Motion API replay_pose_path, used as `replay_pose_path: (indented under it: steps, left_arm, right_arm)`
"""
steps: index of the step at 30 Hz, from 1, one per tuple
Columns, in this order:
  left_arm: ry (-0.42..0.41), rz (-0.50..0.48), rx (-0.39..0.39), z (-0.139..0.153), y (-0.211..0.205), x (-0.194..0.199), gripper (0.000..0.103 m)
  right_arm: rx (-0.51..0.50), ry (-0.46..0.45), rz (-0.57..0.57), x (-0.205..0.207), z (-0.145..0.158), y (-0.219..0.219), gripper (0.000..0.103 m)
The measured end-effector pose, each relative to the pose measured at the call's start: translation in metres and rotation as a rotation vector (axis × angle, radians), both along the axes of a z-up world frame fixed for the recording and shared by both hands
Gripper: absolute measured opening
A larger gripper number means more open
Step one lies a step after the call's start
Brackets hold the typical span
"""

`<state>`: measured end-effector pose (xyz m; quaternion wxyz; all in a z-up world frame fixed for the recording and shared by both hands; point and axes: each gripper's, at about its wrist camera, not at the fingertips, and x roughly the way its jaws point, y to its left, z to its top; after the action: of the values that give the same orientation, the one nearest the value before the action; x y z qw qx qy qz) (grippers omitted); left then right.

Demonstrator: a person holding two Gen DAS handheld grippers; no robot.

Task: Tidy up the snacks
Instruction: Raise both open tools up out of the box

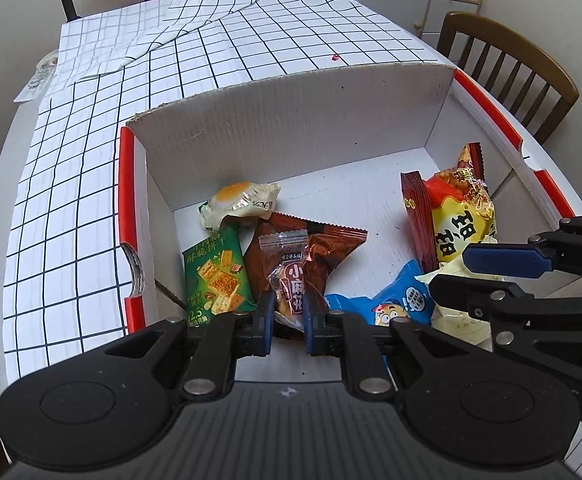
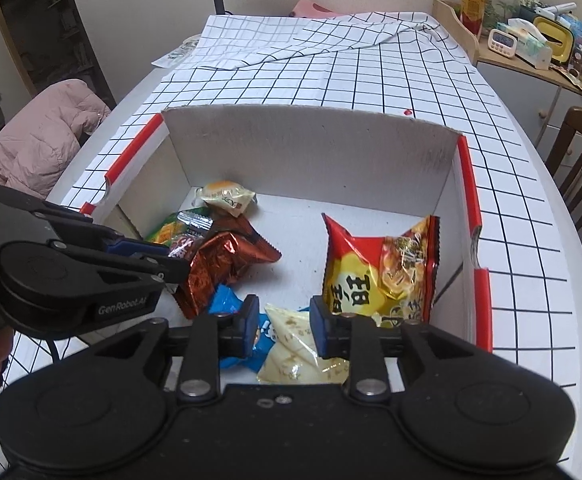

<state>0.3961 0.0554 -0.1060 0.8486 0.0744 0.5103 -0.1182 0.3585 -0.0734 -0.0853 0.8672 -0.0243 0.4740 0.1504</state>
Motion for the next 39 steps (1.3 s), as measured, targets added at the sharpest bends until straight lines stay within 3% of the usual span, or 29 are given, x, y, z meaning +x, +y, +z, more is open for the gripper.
replay_pose_path:
  steps: [7, 22, 24, 28, 35, 39]
  left_arm:
    - [0.005, 0.026, -0.025, 0.004, 0.002, -0.005, 0.026]
    - [-0.058, 0.065, -0.046, 0.032, 0.001, -0.040, 0.028]
    - [-0.070, 0.072, -0.054, 0.038, 0.001, -0.046, 0.032]
    - [-0.116, 0.084, -0.061, 0.051, -0.001, -0.060, 0.052]
    - [-0.166, 0.095, -0.073, 0.071, -0.006, -0.089, 0.053]
    - [-0.192, 0.106, -0.088, 0.081, -0.007, -0.107, 0.058]
  right_arm:
    - [0.001, -0.015, -0.013, -0.006, 0.004, -0.003, 0.041]
    - [0.055, -0.107, -0.024, -0.034, 0.039, -0.021, 0.063]
    - [0.063, -0.120, -0.024, -0.038, 0.044, -0.025, 0.064]
    - [0.080, -0.140, -0.022, -0.050, 0.053, -0.031, 0.066]
    - [0.104, -0.184, -0.015, -0.075, 0.068, -0.042, 0.074]
    - [0.113, -0.208, -0.002, -0.092, 0.076, -0.046, 0.080]
